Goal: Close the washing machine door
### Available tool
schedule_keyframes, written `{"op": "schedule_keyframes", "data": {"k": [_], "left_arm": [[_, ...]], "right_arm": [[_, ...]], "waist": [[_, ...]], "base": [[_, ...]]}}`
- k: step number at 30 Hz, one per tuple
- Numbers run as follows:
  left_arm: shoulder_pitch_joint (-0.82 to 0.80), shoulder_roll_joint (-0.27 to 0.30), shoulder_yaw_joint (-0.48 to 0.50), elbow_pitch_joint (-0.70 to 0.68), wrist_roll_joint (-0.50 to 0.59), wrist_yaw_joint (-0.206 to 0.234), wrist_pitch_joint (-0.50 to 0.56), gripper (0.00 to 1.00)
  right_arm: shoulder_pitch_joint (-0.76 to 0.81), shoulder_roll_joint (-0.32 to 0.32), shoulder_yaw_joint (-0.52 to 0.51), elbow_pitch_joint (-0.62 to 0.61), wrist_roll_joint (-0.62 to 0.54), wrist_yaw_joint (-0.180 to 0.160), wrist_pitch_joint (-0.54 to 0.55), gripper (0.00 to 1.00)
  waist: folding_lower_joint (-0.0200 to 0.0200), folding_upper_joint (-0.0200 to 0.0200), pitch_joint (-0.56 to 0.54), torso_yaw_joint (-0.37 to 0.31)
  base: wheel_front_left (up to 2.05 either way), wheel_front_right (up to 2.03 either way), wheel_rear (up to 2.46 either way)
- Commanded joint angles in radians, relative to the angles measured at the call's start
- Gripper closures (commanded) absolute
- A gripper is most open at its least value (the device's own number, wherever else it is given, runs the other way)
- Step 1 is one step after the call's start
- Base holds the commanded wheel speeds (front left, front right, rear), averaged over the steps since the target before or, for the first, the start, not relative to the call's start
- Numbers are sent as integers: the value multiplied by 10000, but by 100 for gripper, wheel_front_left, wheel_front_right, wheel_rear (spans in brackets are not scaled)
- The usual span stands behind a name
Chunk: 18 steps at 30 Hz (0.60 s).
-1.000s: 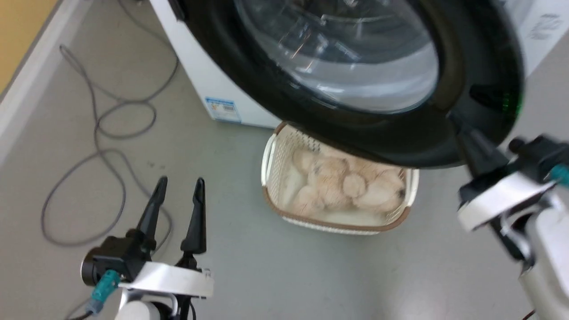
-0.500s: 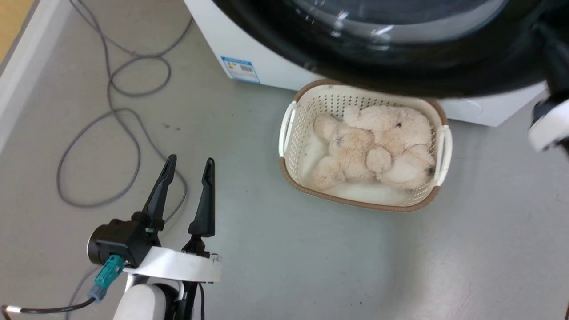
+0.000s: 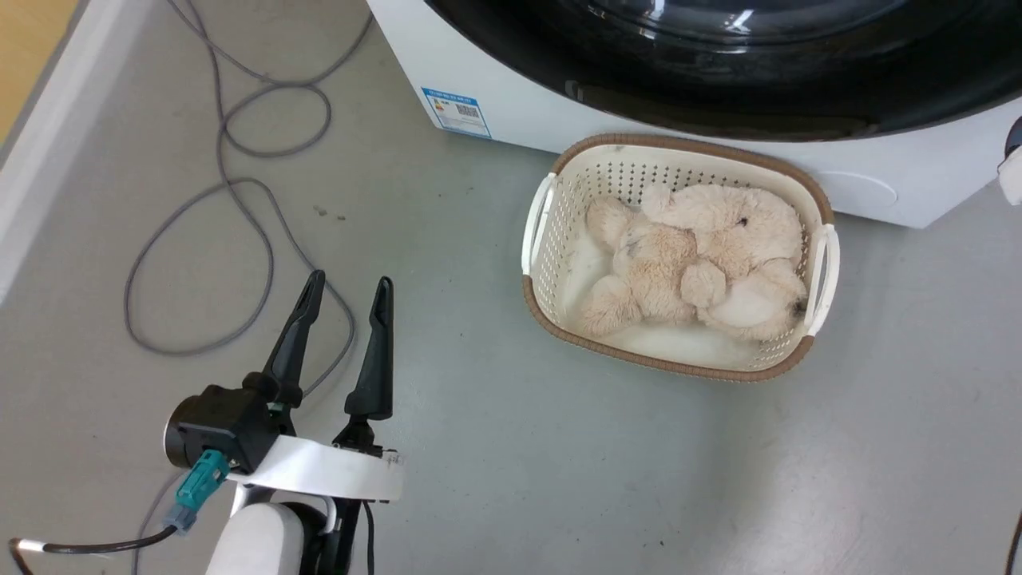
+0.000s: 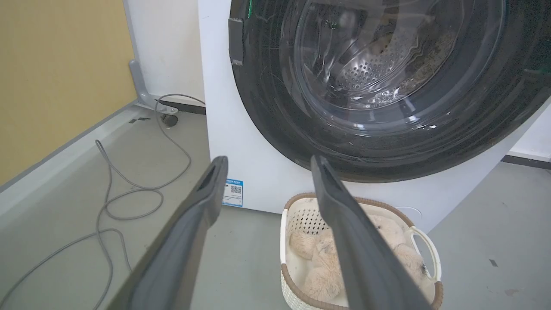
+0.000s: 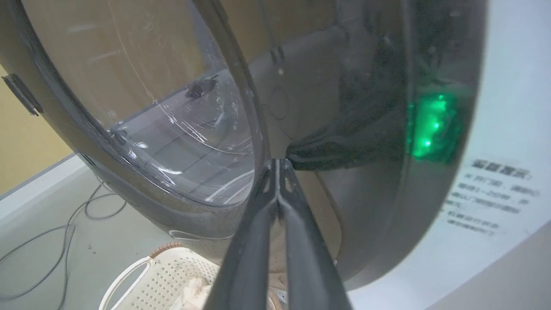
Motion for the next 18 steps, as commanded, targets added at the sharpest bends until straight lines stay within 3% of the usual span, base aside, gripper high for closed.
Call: {"op": "schedule_keyframes", "data": {"k": [1,10,18], "left_arm": [[-116,-14,-21,40,-16,30,-53,0],[195,-15,64,230,33,68,-53,0],[732,-16,223,704,20,49,-53,0]], "right_arm": [[-432,-249,-268,119,-51,-167,-147,100],[644,82,306,229,127,-167,-1121,100],[3005,476,986,-997,513,-167,-1883,100]], "waist": [[-1,0,-75,-19],[-1,0,-1199,-434],[-1,0,-2522,-1157]], "base": [[0,0,0],[0,0,0],[0,0,0]]}}
